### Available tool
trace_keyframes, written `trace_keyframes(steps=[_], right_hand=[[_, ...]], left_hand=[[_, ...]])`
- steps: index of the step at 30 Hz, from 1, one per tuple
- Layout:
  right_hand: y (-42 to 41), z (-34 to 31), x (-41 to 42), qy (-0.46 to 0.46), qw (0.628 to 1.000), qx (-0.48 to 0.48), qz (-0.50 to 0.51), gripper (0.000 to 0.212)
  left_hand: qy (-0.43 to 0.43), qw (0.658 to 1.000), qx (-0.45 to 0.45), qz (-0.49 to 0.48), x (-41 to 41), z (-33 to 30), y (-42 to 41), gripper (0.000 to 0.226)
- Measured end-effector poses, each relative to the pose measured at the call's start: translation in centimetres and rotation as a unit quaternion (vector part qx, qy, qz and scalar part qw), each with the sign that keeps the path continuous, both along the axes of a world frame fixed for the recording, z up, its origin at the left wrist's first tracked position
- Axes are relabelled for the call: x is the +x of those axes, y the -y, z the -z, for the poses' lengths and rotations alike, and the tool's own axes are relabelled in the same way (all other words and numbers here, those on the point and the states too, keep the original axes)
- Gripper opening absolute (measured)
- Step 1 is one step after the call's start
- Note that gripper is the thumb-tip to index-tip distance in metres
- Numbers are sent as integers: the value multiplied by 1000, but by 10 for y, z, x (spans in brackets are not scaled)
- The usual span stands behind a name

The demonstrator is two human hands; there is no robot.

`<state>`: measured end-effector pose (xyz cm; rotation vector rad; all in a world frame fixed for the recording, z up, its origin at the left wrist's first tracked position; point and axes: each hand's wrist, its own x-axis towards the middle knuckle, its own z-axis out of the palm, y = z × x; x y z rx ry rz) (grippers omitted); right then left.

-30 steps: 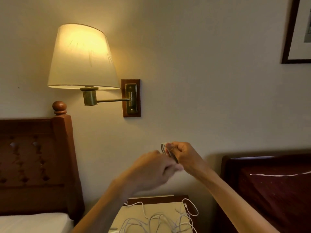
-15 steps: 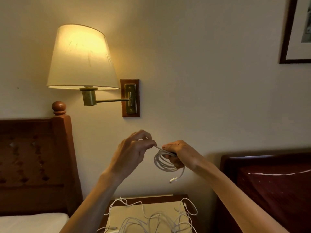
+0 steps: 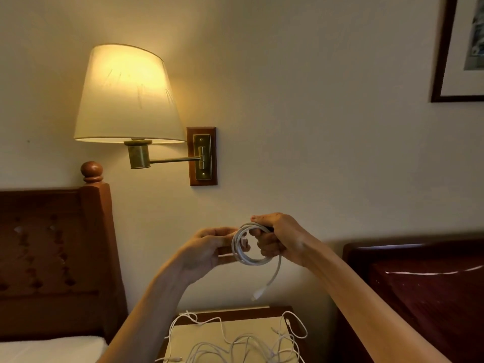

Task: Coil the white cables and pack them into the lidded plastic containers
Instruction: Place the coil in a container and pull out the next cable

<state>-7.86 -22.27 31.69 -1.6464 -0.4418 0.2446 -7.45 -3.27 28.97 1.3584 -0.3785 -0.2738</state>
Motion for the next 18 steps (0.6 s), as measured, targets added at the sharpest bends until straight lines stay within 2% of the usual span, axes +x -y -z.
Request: trace_keyframes(steps=[3,5,8,11,13,15,17,18], right_hand=[[-5,0,0,33,998,-18,48,48],[-9,0,0,51,995,-38,78,48],[-12,0,-1,64,989,-44,123,46],[-12,0,-2,81,982,-33,166,45],[-12,0,-3,86,979,-16,183,44],[-12,2,-4,70,980,9,186,44],[-13,5,-4,60,979,23,192,43],[-14,7,-4,61,978,23,198,43]], left_hand=[[-36,997,-36,52,-3,5,4,20],[-22,999,-33,36,-7,6,9,28],[110,990,72,-55,-15,5,18,16],[227,957,140,-116,-16,8,24,18],[333,893,201,-227,-14,13,25,21],[412,804,232,-360,-12,18,24,30],[469,732,277,-409,-11,24,23,24],[479,710,304,-417,-10,27,24,22]])
